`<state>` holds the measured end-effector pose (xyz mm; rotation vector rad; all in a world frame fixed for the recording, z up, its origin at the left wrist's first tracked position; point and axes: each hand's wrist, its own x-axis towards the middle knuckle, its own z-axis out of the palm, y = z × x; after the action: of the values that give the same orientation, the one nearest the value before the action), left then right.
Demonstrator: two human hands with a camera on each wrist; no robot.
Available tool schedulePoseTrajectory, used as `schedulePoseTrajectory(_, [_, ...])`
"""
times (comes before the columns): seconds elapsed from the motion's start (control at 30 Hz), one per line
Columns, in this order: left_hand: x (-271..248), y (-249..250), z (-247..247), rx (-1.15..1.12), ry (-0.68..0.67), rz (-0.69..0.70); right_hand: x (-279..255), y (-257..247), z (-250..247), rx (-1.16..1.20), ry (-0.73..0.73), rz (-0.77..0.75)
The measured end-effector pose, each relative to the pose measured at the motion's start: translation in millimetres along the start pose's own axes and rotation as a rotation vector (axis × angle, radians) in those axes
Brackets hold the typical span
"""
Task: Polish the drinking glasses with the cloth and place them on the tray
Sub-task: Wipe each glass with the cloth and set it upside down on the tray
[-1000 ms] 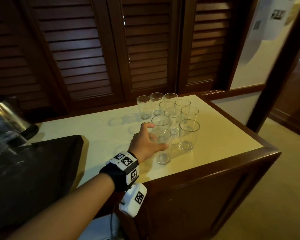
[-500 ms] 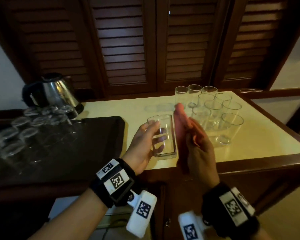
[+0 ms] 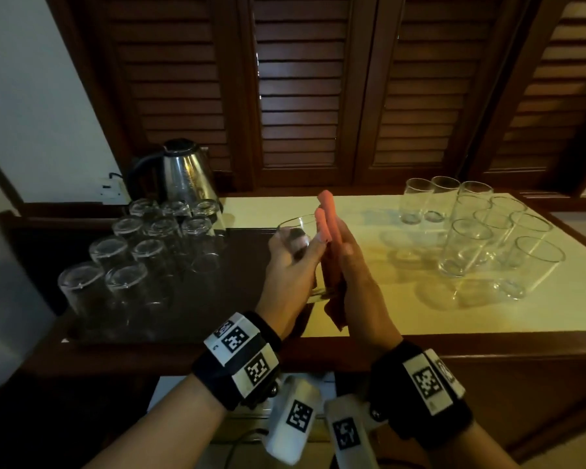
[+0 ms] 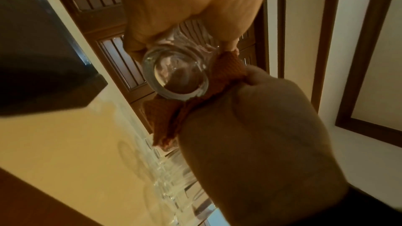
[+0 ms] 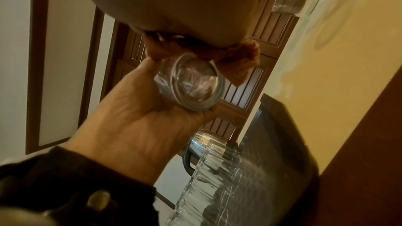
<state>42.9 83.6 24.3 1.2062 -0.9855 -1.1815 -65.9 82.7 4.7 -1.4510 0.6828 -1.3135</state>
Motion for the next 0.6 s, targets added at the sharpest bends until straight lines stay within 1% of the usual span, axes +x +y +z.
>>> schedulePoseTrajectory(0.13, [10,13,-26,0.122,-0.034,0.033,15,-2,23,0.005,0.038,0.032])
schedulePoseTrajectory(0.2, [17,17,-38,0.153,-0.041,0.059,22,0,35,0.046,0.009,0.043])
schedulePoseTrajectory(0.27, [18,25,-49,0.142,-0.055,0.063,28,-2,45,0.134,-0.010,0.104])
schedulePoseTrajectory(0.37, [21,34,-66,0.056,-0.155,0.035,36,-7,56,0.381,-0.020,0.238])
schedulePoseTrajectory(0.43, [26,39,-76,-0.034,-0.216,-0.029,41,-9,59,0.503,0.014,0.306])
schedulePoseTrajectory(0.5, [33,39,-83,-0.046,-0.255,-0.061,46,-7,60,0.485,0.029,0.299])
schedulePoseTrajectory(0.53, [35,40,-83,-0.016,-0.249,-0.056,48,-6,60,0.443,0.028,0.281])
schedulePoseTrajectory(0.6, [39,41,-77,0.052,-0.173,-0.051,51,-4,62,0.335,0.027,0.244])
